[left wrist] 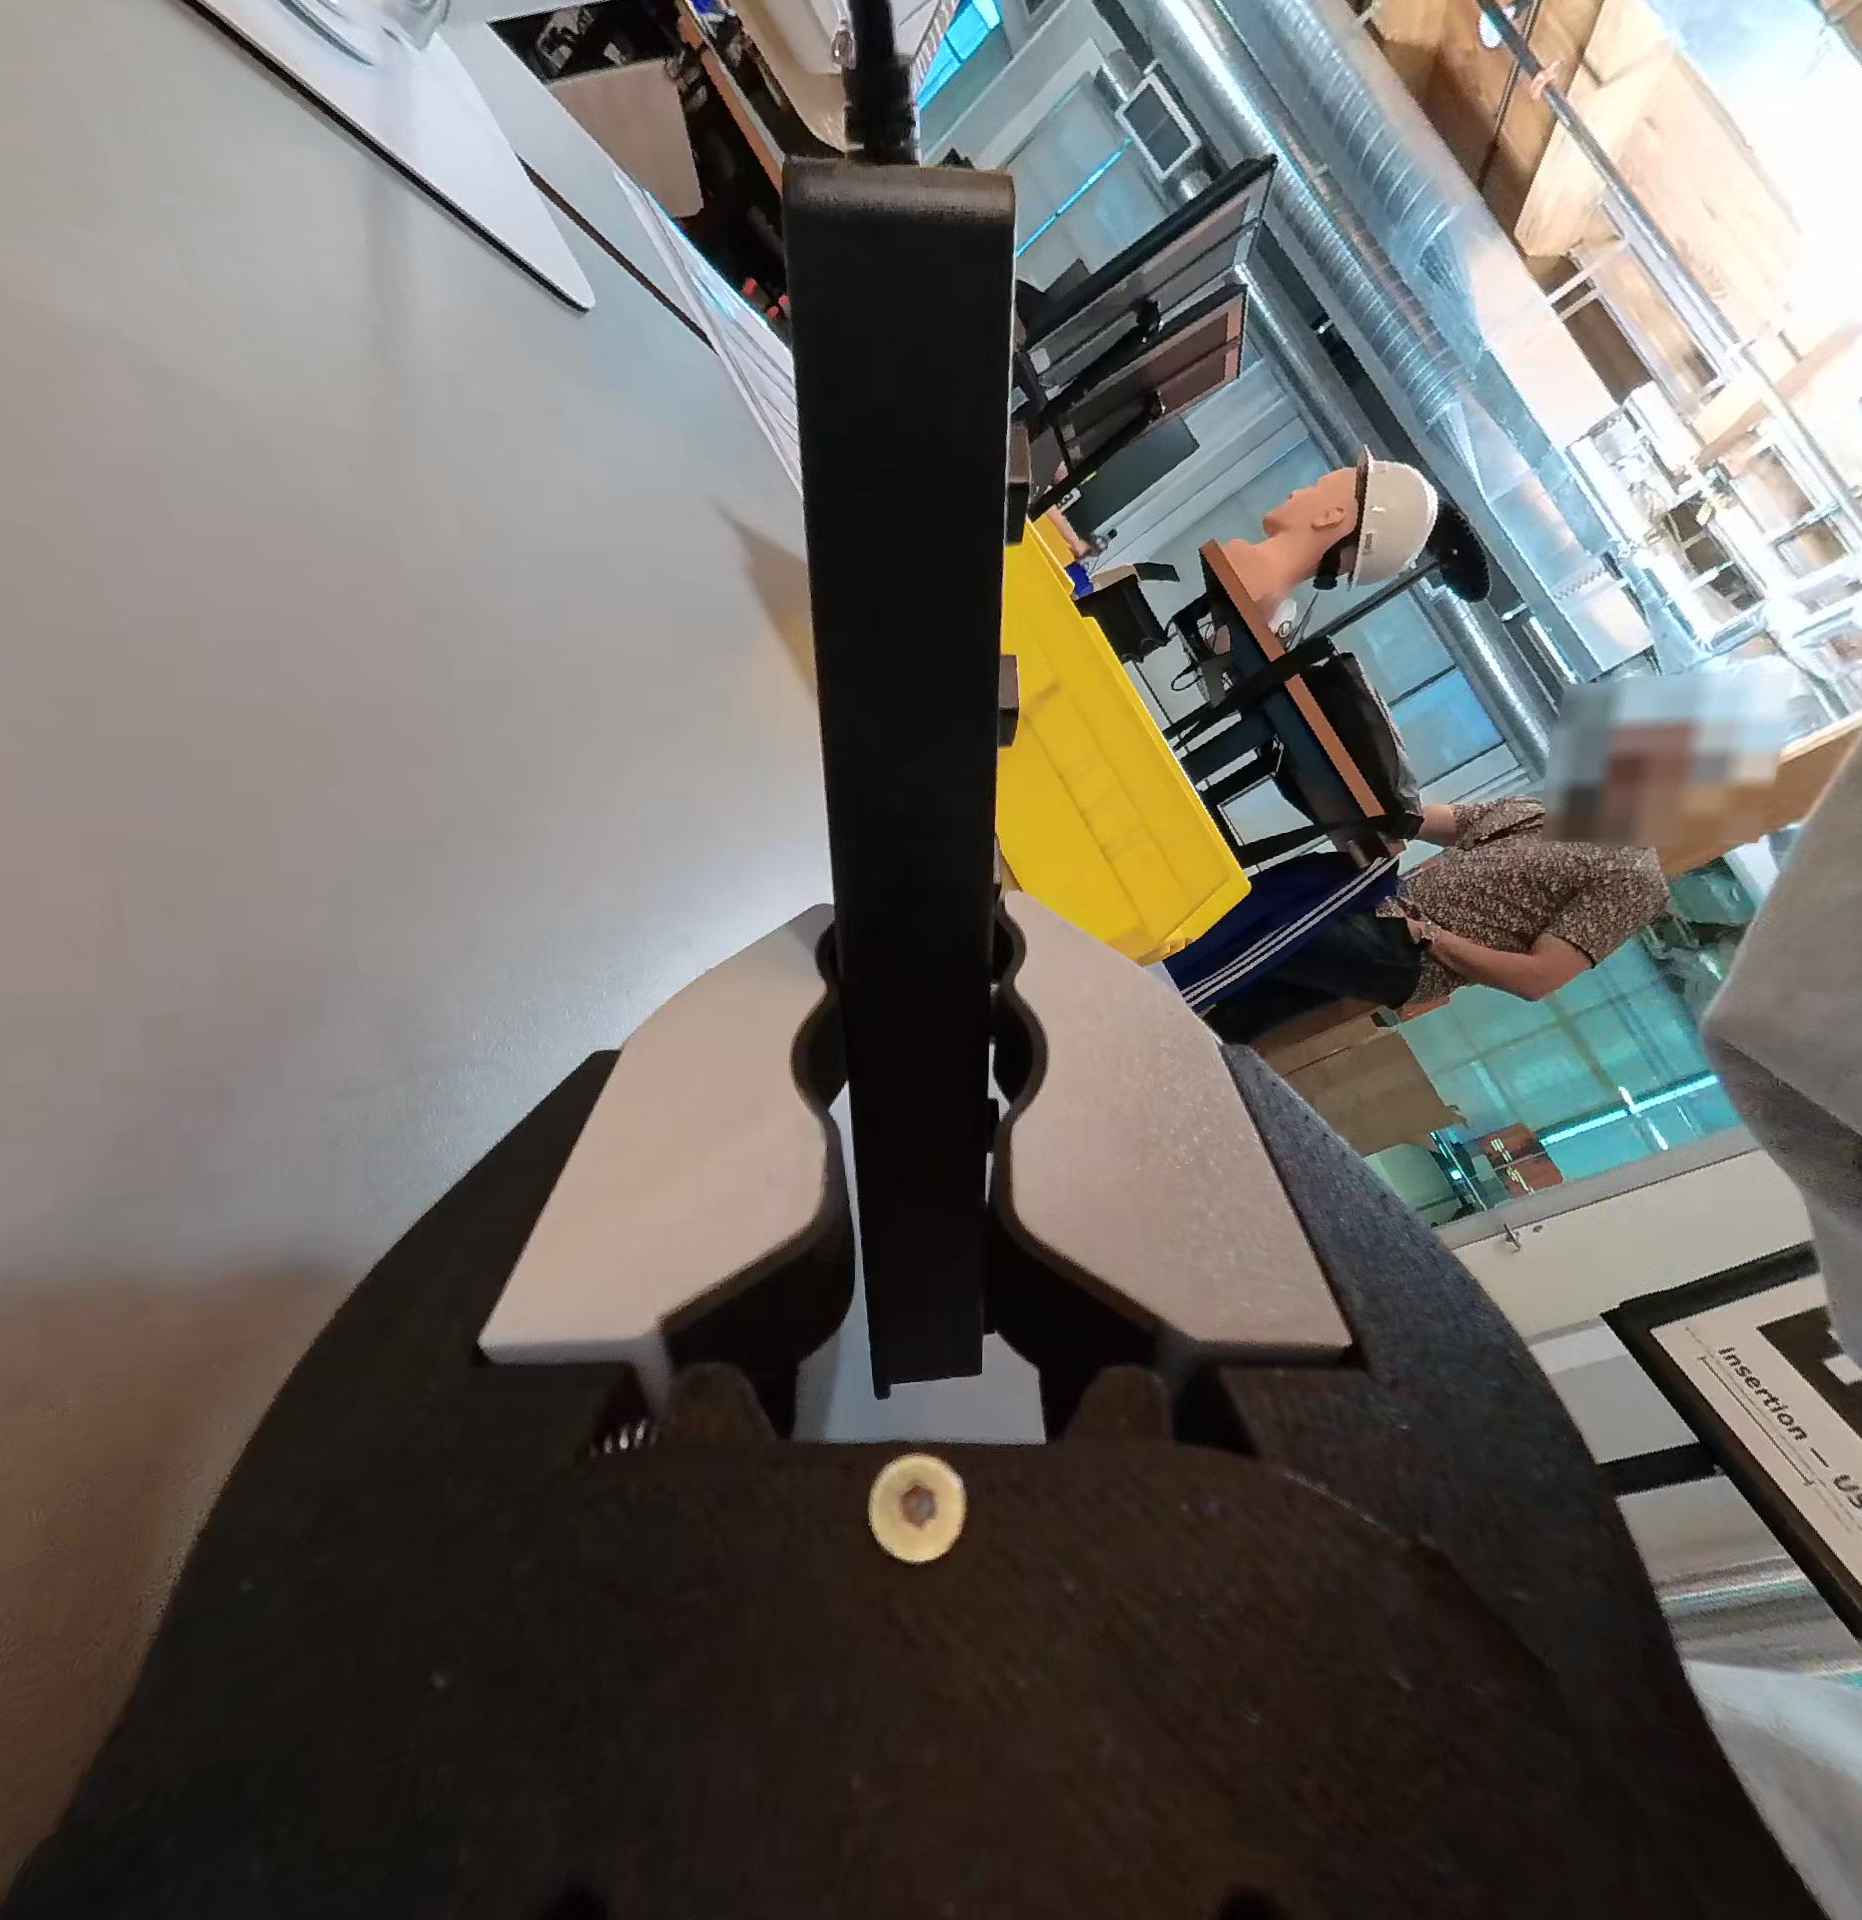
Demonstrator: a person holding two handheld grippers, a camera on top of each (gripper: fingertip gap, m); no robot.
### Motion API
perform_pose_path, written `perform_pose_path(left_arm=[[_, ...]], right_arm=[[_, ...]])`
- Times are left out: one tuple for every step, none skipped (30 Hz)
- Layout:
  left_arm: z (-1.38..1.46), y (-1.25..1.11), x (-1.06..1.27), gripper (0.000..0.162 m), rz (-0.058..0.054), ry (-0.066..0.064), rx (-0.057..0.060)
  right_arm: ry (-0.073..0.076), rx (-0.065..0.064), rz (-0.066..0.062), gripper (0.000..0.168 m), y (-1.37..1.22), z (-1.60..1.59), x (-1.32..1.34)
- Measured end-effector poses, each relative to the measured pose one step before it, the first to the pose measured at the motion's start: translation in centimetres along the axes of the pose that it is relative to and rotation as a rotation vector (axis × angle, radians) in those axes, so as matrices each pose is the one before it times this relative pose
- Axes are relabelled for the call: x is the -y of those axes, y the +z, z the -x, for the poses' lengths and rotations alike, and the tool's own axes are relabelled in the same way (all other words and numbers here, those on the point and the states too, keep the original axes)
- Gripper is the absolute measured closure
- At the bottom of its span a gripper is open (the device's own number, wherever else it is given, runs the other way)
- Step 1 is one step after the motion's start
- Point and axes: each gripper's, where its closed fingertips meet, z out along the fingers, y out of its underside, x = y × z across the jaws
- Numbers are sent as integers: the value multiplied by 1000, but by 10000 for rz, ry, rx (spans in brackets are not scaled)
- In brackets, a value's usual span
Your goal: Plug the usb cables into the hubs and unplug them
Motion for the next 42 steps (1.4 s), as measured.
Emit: perform_pose_path(left_arm=[[13,14,-16,137,16,-7,2],[8,8,-8,137,12,-9,-2],[14,2,-2,137,3,-7,4],[5,3,0,137,2,-11,0],[7,-6,-1,137,5,-16,-9],[3,2,15,137,-2,-19,-15],[8,-10,9,137,-7,-17,-4],[24,12,18,137,-7,-6,7],[-3,10,8,137,3,2,0],[-6,22,-19,137,10,8,-4],[-21,18,-17,137,13,11,-11],[-6,21,-18,137,15,4,-6],[-5,5,-7,137,10,-1,-6],[0,10,0,137,4,-2,-2],[14,-6,2,137,-5,-4,5],[2,-12,12,137,-5,-9,-7],[-14,-5,5,137,-1,-13,-16],[3,-2,5,137,0,-14,-13],[-1,-14,6,137,-6,-6,-7],[-8,-8,3,137,-7,3,-5],[-12,-3,0,137,-1,6,-2],[-13,-3,-1,137,0,6,-3],[-4,-17,5,137,-7,3,-4],[-4,-3,7,137,-9,-3,-9],[-1,-13,16,137,-9,-3,-3],[2,-8,22,137,-19,2,1],[-3,-30,44,137,-39,9,3],[-5,-35,49,137,-39,-1,-4],[10,-22,56,137,-40,-4,6],[26,-28,63,137,-50,0,19],[22,-35,73,137,-62,7,25],[34,-46,94,137,-75,11,28],[26,-46,98,137,-84,13,35],[39,-42,103,137,-80,7,33],[43,-32,72,137,-57,-6,26],[26,-22,50,137,-39,-14,16],[40,-18,58,137,-45,-7,24],[48,-26,69,137,-57,1,38],[48,-35,84,137,-69,13,50],[49,-27,88,137,-74,24,57],[46,-20,55,137,-52,22,49],[17,14,0,137,-1,10,28]], right_arm=[[58,-21,531,144,756,-130,-466],[-27,-37,390,149,638,-95,-333],[-28,-116,206,153,481,-176,-148],[-34,-206,58,154,207,-313,-12],[-57,-65,-71,155,-34,-109,62],[-6,80,-135,157,-171,58,74],[38,150,-186,158,-298,127,61],[48,203,-298,159,-470,220,153],[55,261,-452,160,-689,316,299],[57,343,-636,160,-952,467,507],[70,510,-792,160,-1198,758,710],[108,647,-925,160,-1423,1010,924],[117,648,-1054,160,-1606,1091,1151],[89,614,-1126,160,-1717,1125,1329],[70,564,-1128,161,-1785,1095,1423],[66,529,-1150,161,-1799,1071,1530],[131,471,-1130,161,-1770,977,1601],[201,422,-1045,161,-1717,881,1574],[213,396,-961,161,-1644,826,1533],[176,364,-892,161,-1573,817,1467],[132,306,-779,161,-1472,792,1323],[48,188,-668,161,-1398,689,1107],[-70,44,-586,161,-1368,572,901],[-161,-61,-508,161,-1354,498,663],[-214,-110,-462,161,-1385,472,452],[-211,-128,-458,161,-1461,495,296],[-194,-142,-452,160,-1548,515,138],[-168,-166,-408,160,-1638,500,-50],[-120,-177,-365,160,-1752,477,-216],[-97,-222,-373,160,-1870,413,-330],[-101,-302,-364,161,-1975,272,-466],[-116,-357,-332,160,-2063,166,-594],[-90,-410,-275,160,-2099,-1,-766],[-26,-489,-229,160,-2099,-175,-947],[-36,-525,-250,161,-2035,-273,-1060],[-54,-506,-247,161,-1928,-304,-1141],[-74,-510,-233,160,-1854,-338,-1144],[-94,-512,-266,160,-1801,-358,-1094],[-74,-503,-338,161,-1728,-421,-1007],[-4,-479,-362,161,-1601,-499,-1021],[77,-437,-332,161,-1438,-598,-1101],[107,-397,-306,160,-1268,-694,-1114]])
